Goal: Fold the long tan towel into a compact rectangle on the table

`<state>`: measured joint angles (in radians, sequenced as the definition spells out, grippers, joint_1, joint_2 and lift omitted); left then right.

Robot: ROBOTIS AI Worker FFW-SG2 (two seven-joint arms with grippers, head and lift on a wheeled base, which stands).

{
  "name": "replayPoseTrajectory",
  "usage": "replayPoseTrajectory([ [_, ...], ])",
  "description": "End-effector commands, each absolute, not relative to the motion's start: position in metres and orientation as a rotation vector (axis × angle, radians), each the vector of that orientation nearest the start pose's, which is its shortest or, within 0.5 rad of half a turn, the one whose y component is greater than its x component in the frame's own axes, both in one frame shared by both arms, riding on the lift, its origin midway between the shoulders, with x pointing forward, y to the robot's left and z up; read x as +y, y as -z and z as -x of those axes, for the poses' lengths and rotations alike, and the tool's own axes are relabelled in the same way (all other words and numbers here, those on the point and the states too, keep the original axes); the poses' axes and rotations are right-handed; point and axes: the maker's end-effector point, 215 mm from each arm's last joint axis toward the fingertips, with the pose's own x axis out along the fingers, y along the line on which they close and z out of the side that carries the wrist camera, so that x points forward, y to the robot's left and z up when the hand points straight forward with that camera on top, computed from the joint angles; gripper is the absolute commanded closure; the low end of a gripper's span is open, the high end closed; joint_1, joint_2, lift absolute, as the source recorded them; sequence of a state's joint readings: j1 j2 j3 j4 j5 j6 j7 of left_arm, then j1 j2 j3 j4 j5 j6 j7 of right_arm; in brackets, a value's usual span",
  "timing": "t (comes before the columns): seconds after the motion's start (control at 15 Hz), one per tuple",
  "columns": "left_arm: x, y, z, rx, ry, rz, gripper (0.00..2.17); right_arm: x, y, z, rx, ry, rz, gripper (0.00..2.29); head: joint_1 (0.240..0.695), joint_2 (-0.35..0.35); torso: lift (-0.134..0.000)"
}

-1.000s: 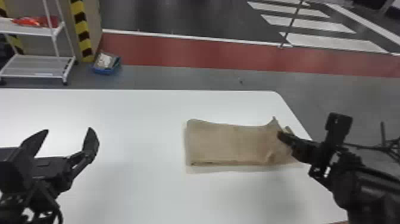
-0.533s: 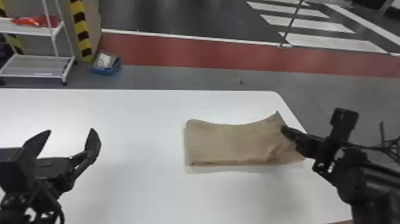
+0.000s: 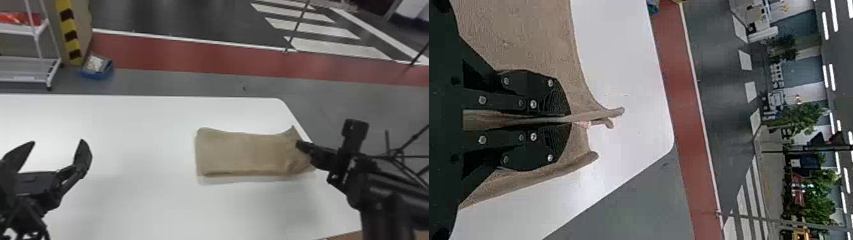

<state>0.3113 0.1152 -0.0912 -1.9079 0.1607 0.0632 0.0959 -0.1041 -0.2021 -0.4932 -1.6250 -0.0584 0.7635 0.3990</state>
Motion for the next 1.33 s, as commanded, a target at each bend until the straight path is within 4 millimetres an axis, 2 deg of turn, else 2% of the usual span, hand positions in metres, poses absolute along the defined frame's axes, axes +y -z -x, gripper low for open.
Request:
replayPoseTrajectory([
  [0.0,0.21,0.348,-0.502,0.054,0.033,0.073,0.03,-0.491,0.43,-0.546,0.55,0.155,-0.115,0.0,0.695,-0.28,-0.123],
  [0.07,0.21,0.349,-0.502,0.056,0.033,0.073,0.03,-0.503,0.427,-0.542,0.539,0.195,-0.107,0.0,0.695,-0.282,-0.123],
  [0.13,0.21,0.35,-0.501,0.057,0.033,0.073,0.03,-0.512,0.415,-0.54,0.492,0.231,-0.093,0.03,0.695,-0.29,-0.123],
  [0.2,0.211,0.351,-0.501,0.059,0.03,0.072,0.03,-0.513,0.391,-0.54,0.4,0.25,-0.054,0.06,0.695,-0.298,-0.123],
  [0.27,0.213,0.35,-0.501,0.058,0.027,0.071,0.03,-0.506,0.373,-0.541,0.336,0.238,-0.035,0.06,0.695,-0.306,-0.123],
  [0.4,0.213,0.348,-0.502,0.052,0.026,0.074,0.03,-0.481,0.359,-0.538,0.289,0.153,-0.081,0.08,0.695,-0.306,-0.123],
  [0.47,0.214,0.346,-0.502,0.047,0.023,0.074,0.03,-0.464,0.358,-0.535,0.284,0.101,-0.097,0.36,0.695,-0.296,-0.123],
  [0.53,0.215,0.345,-0.503,0.045,0.022,0.074,0.03,-0.442,0.36,-0.533,0.293,0.033,-0.115,0.89,0.695,-0.286,-0.123],
  [0.6,0.218,0.345,-0.503,0.045,0.018,0.071,0.03,-0.418,0.369,-0.532,0.334,-0.029,-0.126,1.77,0.695,-0.272,-0.123],
  [0.67,0.221,0.343,-0.503,0.041,0.013,0.068,0.03,-0.393,0.381,-0.531,0.367,-0.088,-0.123,1.95,0.695,-0.257,-0.123],
  [0.73,0.224,0.342,-0.502,0.04,0.007,0.067,0.03,-0.375,0.39,-0.53,0.386,-0.122,-0.112,1.96,0.695,-0.216,-0.123],
  [1.0,0.239,0.334,-0.501,0.018,-0.023,0.065,0.03,-0.308,0.433,-0.521,0.487,-0.207,-0.1,2.01,0.695,-0.127,-0.123],
  [1.27,0.239,0.333,-0.499,0.013,-0.02,0.067,0.03,-0.267,0.468,-0.508,0.612,-0.257,-0.119,2.01,0.695,-0.059,-0.123],
])
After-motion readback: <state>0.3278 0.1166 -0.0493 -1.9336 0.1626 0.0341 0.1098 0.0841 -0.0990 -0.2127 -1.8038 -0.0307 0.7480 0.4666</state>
